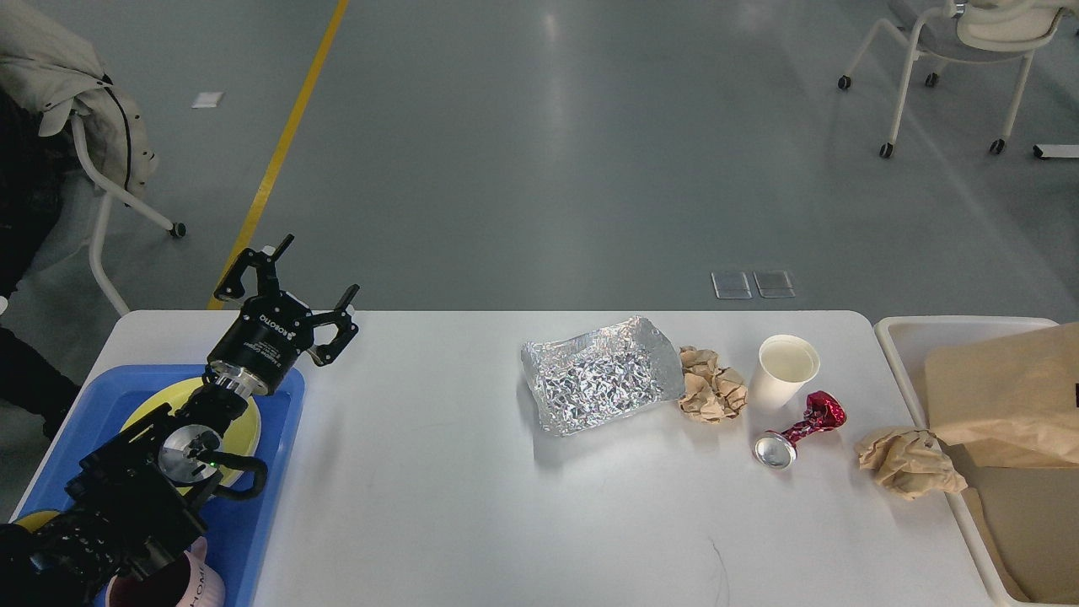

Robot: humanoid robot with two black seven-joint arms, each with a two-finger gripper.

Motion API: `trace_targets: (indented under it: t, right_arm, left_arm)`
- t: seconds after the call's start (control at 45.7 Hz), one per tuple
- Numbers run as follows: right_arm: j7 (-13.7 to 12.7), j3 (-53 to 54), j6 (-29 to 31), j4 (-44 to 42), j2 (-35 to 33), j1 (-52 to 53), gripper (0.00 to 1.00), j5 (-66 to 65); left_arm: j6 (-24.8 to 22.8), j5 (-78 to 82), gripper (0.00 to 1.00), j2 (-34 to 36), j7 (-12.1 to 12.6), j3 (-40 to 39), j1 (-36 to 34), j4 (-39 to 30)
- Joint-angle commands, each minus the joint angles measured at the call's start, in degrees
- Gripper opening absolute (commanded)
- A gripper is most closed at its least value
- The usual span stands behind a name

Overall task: Tidy desktop
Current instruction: 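Lift the paper bag and drop it into the white bin, then raise the right gripper from the bin and move it to the paper cup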

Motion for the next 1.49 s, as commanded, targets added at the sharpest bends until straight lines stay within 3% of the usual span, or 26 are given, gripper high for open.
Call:
trace_targets:
  t: [0.0, 0.131, 0.613, 0.657, 0.679, 0.723, 1.27, 1.358, 1.468]
  right_arm:
    - [-1.73, 0.83, -1.35, -0.29, 2.30, -1.92, 0.00, 1.38]
    - [-3.49, 1.54, -2.23, -0.47, 4.23, -3.95, 0.00, 2.00]
    - [-3.58, 5.67, -2.32, -0.11, 8.10, -5.79, 0.01, 2.09]
    - [-3.58, 6.02, -2.32, -0.12, 8.11, -5.88, 0.17, 2.09]
    - [-3.67, 6.11, -2.32, -0.03, 8.19, -5.88, 0.37, 2.09]
    - [-3.67, 6.20, -2.41, -0.03, 8.28, -5.88, 1.00, 2.09]
    - [-2.70, 7.34, -1.53, 1.37, 8.81, -2.81, 1.00, 2.09]
    - [-2.53, 6.99, -1.26, 6.37, 7.76, 3.07, 1.00, 2.09]
    - [-2.44, 6.46, -1.00, 19.53, 2.32, 15.52, 1.00, 1.04]
  left_arm:
    - [0.00, 0.00, 1.00, 0.00, 0.01, 0.00, 0.00, 0.00]
    - [0.00, 0.00, 1.00, 0.00, 0.01, 0.00, 0.00, 0.00]
    - [0.00, 0.00, 1.00, 0.00, 0.01, 0.00, 0.00, 0.00]
    - [0.00, 0.00, 1.00, 0.00, 0.01, 0.00, 0.00, 0.00]
    - [0.00, 0.00, 1.00, 0.00, 0.01, 0.00, 0.00, 0.00]
    - [0.00, 0.00, 1.00, 0.00, 0.01, 0.00, 0.00, 0.00]
    - [0.00, 0.00, 1.00, 0.00, 0.01, 0.00, 0.00, 0.00]
    - [0.00, 0.00, 1.00, 0.00, 0.01, 0.00, 0.00, 0.00]
    - [0.00, 0.00, 1.00, 0.00, 0.01, 0.00, 0.00, 0.00]
